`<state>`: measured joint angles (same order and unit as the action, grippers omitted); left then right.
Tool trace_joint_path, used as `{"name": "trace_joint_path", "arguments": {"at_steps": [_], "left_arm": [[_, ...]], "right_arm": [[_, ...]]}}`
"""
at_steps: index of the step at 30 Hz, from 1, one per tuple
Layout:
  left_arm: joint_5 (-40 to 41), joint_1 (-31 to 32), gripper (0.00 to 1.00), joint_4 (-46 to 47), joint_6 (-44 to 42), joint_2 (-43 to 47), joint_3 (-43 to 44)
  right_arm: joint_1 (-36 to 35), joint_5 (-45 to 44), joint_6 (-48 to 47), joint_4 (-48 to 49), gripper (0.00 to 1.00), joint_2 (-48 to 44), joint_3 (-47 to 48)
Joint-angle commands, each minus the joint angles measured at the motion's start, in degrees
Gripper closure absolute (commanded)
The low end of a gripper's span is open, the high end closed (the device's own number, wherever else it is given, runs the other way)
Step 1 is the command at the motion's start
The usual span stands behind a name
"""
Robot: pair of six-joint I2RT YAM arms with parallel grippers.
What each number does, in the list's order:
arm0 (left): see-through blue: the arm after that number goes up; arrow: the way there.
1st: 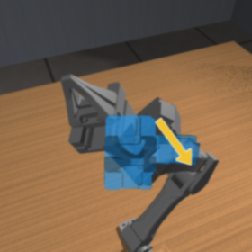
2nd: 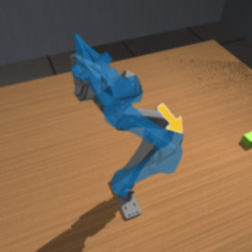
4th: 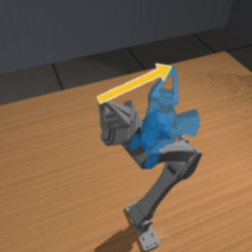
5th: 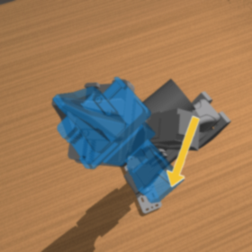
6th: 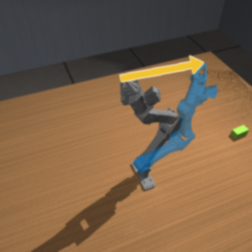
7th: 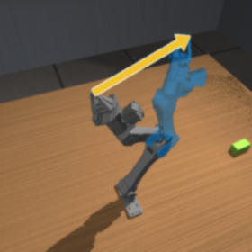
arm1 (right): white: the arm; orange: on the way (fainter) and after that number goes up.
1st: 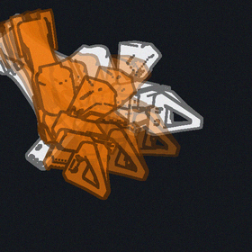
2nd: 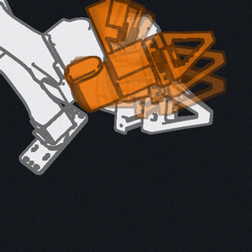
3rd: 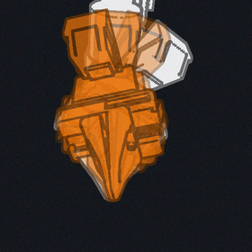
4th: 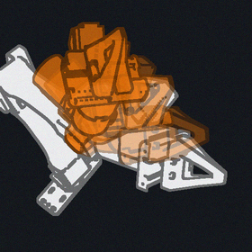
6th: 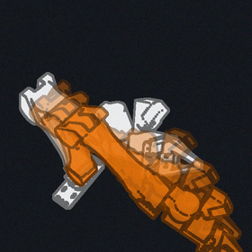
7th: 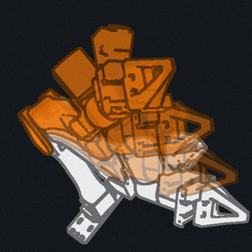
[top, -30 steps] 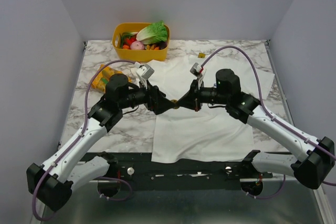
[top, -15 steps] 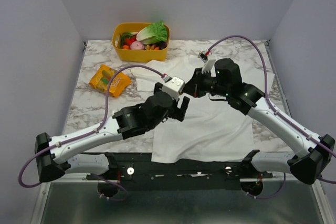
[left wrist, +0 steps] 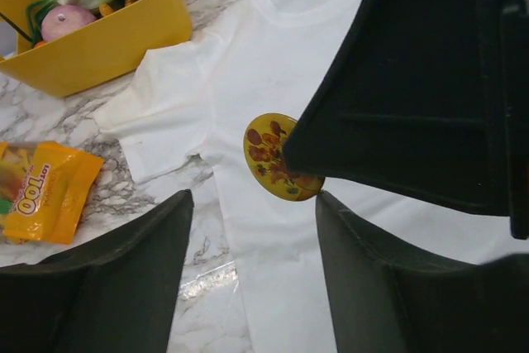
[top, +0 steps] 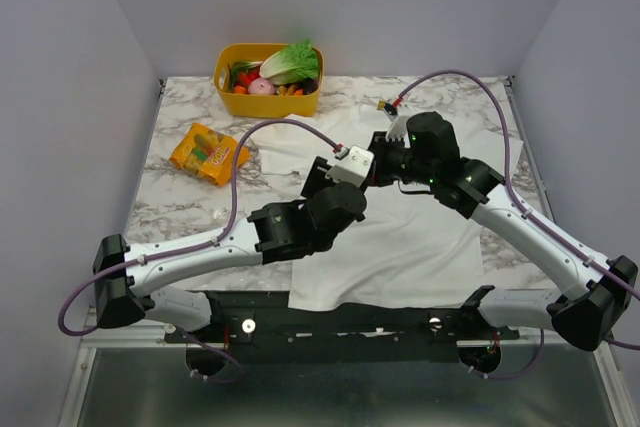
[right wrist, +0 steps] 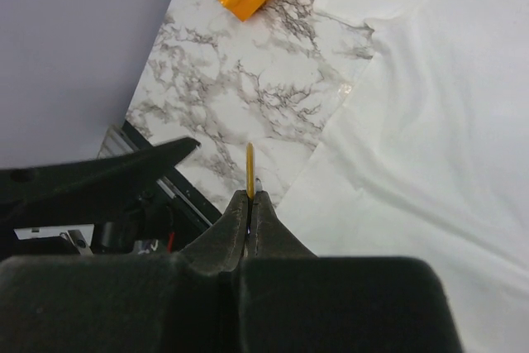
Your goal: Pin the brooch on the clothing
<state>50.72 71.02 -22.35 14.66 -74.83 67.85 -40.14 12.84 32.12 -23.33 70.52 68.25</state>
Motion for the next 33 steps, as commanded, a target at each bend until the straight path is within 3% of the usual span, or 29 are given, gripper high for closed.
{"name": "trace_joint_path", "arguments": {"at_steps": [1,10,13,14,16,17,19,24,25,26,27,29,30,32,33], "left_arm": [[4.04,0.43,0.37,3.79,-2.52,-0.76,0.44],[-0.35,0.43,0.41,12.23,-6.04,-0.32,-2.55],[-0.62,0.08,0.62,13.73,-6.39,-0.67,-2.64],[-0.62,-0.09,0.77,13.82,-6.31,-0.84,-2.47],[-0.62,-1.06,0.88,13.56,-5.69,-1.46,-2.29],[-1.06,-1.41,1.0,13.39,-5.26,-1.55,-2.29],[-1.85,-2.9,1.0,13.38,-3.85,-1.11,-2.81],[-9.12,-6.86,1.0,14.61,-1.04,3.88,-6.58],[-10.71,-7.65,1.0,15.66,-0.6,4.94,-7.47],[-12.64,-9.05,1.0,16.02,0.1,6.09,-8.17],[-15.62,-9.93,1.0,16.28,0.55,8.45,-9.74],[-18.71,-11.16,1.0,16.81,1.25,10.92,-11.25],[-19.77,-12.3,1.0,16.9,1.51,13.28,-12.56],[-23.46,-13.27,1.0,16.99,1.69,15.75,-14.06],[-24.95,-14.24,1.0,17.07,2.13,18.2,-15.37]], "right_arm": [[0.24,-0.63,0.93,-1.36,1.0,0.14,1.27],[0.24,2.36,1.1,-1.01,0.99,-0.3,1.1],[0.15,2.98,1.19,-0.84,0.99,-0.82,0.83],[0.24,3.24,1.19,-0.84,0.99,-1.0,0.75],[0.15,3.59,1.1,-0.75,0.99,-1.35,0.75],[0.24,3.86,1.02,-0.84,0.99,-1.61,0.66],[0.15,4.3,0.58,-0.66,0.98,-1.96,0.66],[0.33,5.7,-0.83,-0.05,0.81,-2.75,0.48],[0.41,5.44,-1.09,0.3,0.7,-2.84,0.31],[0.5,5.27,-1.27,0.57,0.69,-3.11,0.13],[0.76,5.09,-1.36,0.57,0.58,-3.54,0.04],[1.2,4.56,-1.8,0.92,0.56,-4.07,-0.22],[1.64,4.47,-2.06,1.01,0.47,-4.25,-0.31],[1.73,3.51,-2.94,1.18,0.44,-5.48,-0.66],[1.99,3.16,-3.46,1.27,0.34,-6.09,-1.1]]}}
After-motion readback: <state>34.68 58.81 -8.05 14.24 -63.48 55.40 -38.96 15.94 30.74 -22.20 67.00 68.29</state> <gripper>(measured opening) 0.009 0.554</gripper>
